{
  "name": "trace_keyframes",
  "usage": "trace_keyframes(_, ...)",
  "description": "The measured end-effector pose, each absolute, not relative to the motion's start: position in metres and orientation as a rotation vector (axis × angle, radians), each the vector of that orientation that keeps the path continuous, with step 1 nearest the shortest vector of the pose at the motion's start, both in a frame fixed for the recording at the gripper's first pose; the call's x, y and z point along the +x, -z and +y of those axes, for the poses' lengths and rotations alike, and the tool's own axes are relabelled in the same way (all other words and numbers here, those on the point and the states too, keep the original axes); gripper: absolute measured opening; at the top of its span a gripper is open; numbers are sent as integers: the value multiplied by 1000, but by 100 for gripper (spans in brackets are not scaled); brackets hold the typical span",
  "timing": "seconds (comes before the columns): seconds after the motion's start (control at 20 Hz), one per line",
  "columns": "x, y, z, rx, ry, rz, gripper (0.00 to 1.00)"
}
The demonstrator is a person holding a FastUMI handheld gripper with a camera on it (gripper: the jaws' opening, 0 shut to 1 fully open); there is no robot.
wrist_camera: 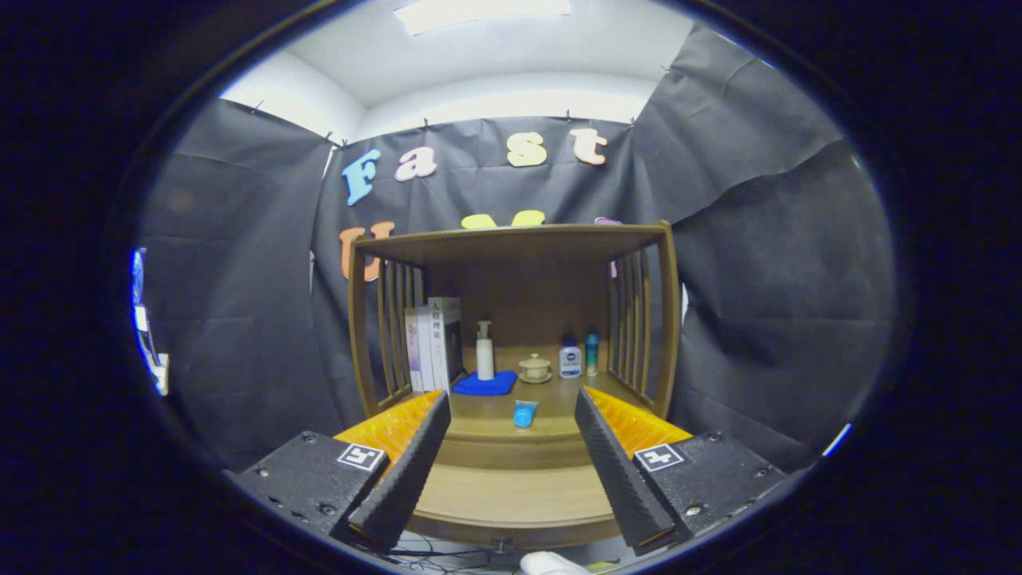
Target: Pull open the drawer, take out the items inside it, and place them on the countertop above the cabinet.
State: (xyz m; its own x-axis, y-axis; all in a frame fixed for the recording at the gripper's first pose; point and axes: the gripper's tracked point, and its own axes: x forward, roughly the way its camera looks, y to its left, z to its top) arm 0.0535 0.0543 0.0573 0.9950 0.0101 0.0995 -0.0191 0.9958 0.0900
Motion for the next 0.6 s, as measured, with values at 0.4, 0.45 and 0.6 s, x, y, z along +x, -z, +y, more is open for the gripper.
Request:
trace_keyframes(0.4, 60, 49, 48, 63, 24, -7, 99)
trace_keyframes(0.45, 63, 63, 48, 60, 25, 6, 99)
trace_keyframes(0.6, 62, 98, 54, 55, 23, 48, 99)
